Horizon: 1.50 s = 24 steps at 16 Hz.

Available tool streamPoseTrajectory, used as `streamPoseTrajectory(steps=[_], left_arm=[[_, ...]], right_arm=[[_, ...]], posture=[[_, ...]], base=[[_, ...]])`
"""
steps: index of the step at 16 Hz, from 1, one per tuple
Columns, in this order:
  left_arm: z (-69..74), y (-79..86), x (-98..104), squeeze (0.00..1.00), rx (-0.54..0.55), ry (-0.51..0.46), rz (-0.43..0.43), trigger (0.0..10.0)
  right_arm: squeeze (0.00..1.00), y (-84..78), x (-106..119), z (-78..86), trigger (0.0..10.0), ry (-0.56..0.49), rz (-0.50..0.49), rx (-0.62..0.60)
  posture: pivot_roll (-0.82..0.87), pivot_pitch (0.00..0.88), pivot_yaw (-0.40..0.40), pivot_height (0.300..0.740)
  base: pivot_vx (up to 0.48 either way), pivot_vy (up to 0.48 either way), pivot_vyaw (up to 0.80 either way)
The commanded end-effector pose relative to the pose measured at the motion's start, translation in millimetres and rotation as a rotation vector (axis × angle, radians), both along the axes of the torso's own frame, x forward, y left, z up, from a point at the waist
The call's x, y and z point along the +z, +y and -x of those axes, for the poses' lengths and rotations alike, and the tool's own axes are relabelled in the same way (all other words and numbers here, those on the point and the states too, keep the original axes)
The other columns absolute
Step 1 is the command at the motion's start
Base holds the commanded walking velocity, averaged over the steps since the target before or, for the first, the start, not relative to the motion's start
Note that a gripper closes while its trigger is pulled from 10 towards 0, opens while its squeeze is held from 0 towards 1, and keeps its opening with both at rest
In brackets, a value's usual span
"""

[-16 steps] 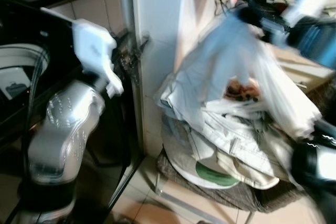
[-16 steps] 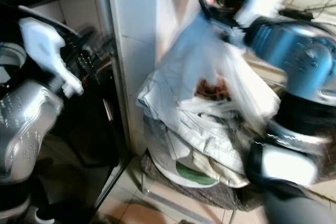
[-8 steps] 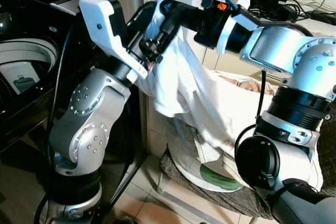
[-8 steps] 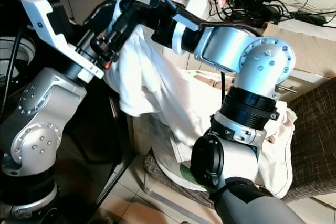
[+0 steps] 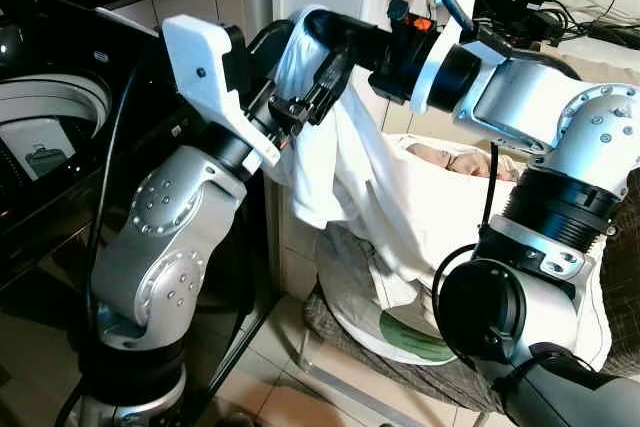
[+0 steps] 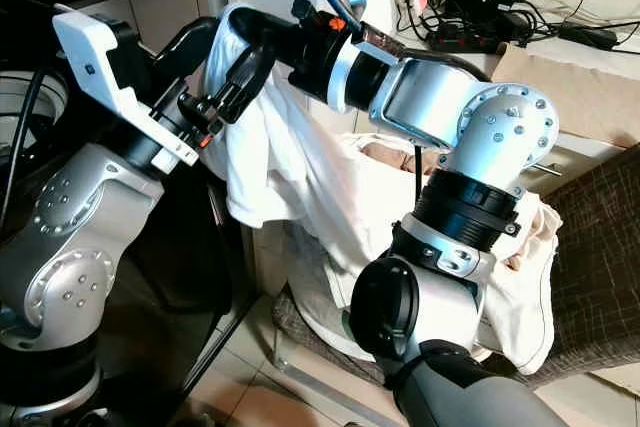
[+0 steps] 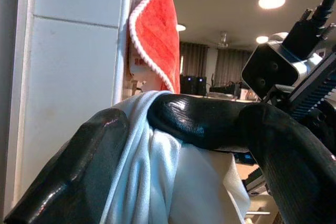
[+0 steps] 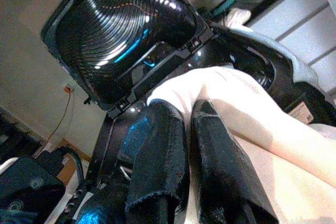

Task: Clothes washing

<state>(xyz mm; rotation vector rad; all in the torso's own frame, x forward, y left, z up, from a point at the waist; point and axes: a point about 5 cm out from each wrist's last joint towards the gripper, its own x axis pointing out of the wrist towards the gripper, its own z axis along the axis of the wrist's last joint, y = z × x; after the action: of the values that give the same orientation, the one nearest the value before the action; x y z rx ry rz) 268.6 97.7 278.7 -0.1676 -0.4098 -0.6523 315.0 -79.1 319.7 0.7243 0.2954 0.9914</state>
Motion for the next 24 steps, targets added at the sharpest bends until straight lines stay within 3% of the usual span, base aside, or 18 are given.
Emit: streamPoseTrajectory(steps=[1,2,3,4,6,8,9,15,16,19,24], left_arm=[[-1.2,-9.5,-24.4,0.00,-0.066,0.121,-0.066,10.0],[0.3,-9.8,-25.3,0.00,-0.082,0.127,-0.059,10.0],[1.2,-5.2,-23.0,0.00,-0.092,0.145,0.036,10.0],[2.5,4.7,-16.8,0.00,-0.113,0.148,0.184,10.0],[7.7,13.2,-12.4,0.00,-0.170,0.128,0.270,10.0],[9.5,16.3,-15.6,0.00,-0.186,0.130,0.220,10.0],[9.0,9.7,-23.1,0.00,-0.192,0.148,0.109,10.0],[-4.6,0.2,-29.5,0.00,-0.116,0.162,0.047,10.0],[-8.7,4.5,-26.1,0.00,-0.093,0.158,0.073,0.0],[-9.8,13.8,-22.6,0.00,-0.086,0.154,0.117,0.0],[-9.4,12.2,-24.4,0.00,-0.096,0.155,0.107,0.0]], right_arm=[[0.00,4.0,26.5,10.1,0.0,-0.115,-0.042,0.037],[0.00,3.8,26.8,10.3,0.0,-0.115,-0.044,0.036],[0.00,2.5,27.4,10.5,0.0,-0.112,-0.045,0.030],[0.00,-0.4,28.3,10.2,0.0,-0.112,-0.041,0.021],[0.00,-3.8,29.3,9.8,0.0,-0.115,-0.037,0.013],[0.00,-6.3,30.5,10.0,0.0,-0.117,-0.036,0.011],[0.00,-6.5,31.3,10.6,0.0,-0.118,-0.039,0.020],[0.00,-4.5,30.1,13.9,0.0,-0.118,-0.030,0.047],[0.00,-3.8,27.7,14.8,0.0,-0.115,-0.023,0.047],[0.00,-2.9,22.4,16.8,0.0,-0.109,-0.018,0.031],[0.00,-3.4,15.3,18.2,0.0,-0.101,0.002,0.018]], posture=[[-0.01,0.000,-0.046,0.740],[-0.01,0.000,-0.046,0.740],[-0.01,0.000,-0.048,0.740],[-0.01,0.000,-0.047,0.740],[-0.01,0.000,-0.047,0.740],[-0.01,0.000,-0.048,0.740],[-0.01,0.000,-0.048,0.740],[-0.01,0.000,-0.039,0.740],[-0.01,0.000,-0.035,0.740],[-0.01,0.000,-0.025,0.740],[-0.01,0.000,-0.019,0.740]], base=[[0.000,0.000,0.00],[0.000,0.000,0.00],[0.000,0.000,0.00],[0.000,0.000,0.00],[0.000,0.000,0.00],[0.000,0.000,0.00],[0.000,0.000,0.00],[0.000,0.000,0.00],[0.000,0.000,0.00],[0.000,0.000,0.00],[0.000,0.000,0.00]])
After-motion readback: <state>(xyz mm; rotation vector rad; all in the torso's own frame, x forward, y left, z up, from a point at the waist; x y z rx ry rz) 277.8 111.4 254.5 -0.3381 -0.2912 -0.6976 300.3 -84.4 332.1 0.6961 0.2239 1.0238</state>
